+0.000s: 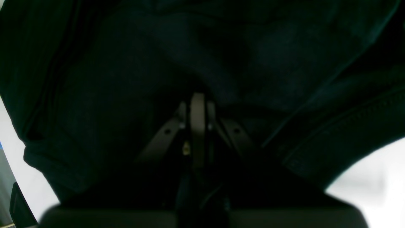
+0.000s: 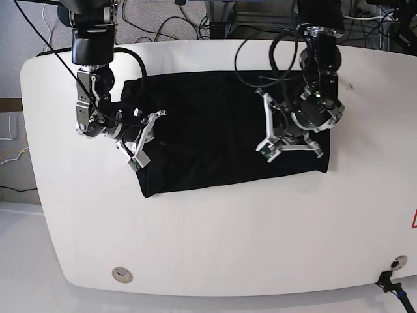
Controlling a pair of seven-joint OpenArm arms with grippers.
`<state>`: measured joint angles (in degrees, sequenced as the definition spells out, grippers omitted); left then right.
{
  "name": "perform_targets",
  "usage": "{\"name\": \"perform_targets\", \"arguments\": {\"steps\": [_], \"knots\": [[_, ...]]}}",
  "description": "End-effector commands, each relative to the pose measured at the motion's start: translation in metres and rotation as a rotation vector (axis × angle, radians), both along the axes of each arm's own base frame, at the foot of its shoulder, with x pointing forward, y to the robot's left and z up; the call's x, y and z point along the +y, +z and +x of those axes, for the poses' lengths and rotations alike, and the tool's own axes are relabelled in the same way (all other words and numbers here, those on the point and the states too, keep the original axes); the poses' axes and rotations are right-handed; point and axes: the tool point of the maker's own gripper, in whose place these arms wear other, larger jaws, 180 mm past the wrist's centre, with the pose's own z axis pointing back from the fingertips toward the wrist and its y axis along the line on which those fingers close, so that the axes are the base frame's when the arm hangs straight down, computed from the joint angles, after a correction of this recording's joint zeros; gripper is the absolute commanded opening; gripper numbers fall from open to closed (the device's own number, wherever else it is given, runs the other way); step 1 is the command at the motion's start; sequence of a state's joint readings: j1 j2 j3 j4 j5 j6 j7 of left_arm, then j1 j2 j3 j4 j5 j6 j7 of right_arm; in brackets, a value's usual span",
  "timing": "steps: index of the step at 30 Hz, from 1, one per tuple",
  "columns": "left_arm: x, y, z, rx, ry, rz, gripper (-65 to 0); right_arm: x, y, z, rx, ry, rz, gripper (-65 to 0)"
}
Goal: Fold the T-shirt properly
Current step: 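Release the folded end and lift the left gripper away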
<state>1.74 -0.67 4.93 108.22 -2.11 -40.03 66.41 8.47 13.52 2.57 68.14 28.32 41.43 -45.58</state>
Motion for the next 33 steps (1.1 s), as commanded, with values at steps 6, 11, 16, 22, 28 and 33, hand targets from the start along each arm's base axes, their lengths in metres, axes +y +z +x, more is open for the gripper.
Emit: {"name": "perform_targets", "arguments": {"steps": [6,11,16,22,28,33], "knots": [[0.094,0.019,0.021,-0.095,0.225,0.043,-65.0,-0.048,-0.035,-0.033,0.164,0.049,-0.242,-65.0],[0.128,0.001,0.018,-0.061,0.342,0.006,-65.0,-0.062,-0.033,-0.032,0.160,0.043,-0.269,-65.0],[0.149,-0.007,0.013,-0.034,0.381,0.025,-57.5,-0.085,-0.025,-0.024,0.147,-0.048,-0.257,-65.0],[0.162,-0.004,0.012,-0.040,0.425,0.023,-45.4,-0.107,-0.021,-0.024,0.144,-0.062,-0.297,-65.0],[0.147,-0.006,0.014,-0.037,0.404,-0.019,-45.3,-0.103,-0.022,-0.024,0.145,-0.060,-0.290,-65.0],[0.132,-0.003,0.017,-0.041,0.379,-0.087,-46.9,-0.094,-0.023,-0.024,0.145,-0.055,-0.272,-65.0]]}}
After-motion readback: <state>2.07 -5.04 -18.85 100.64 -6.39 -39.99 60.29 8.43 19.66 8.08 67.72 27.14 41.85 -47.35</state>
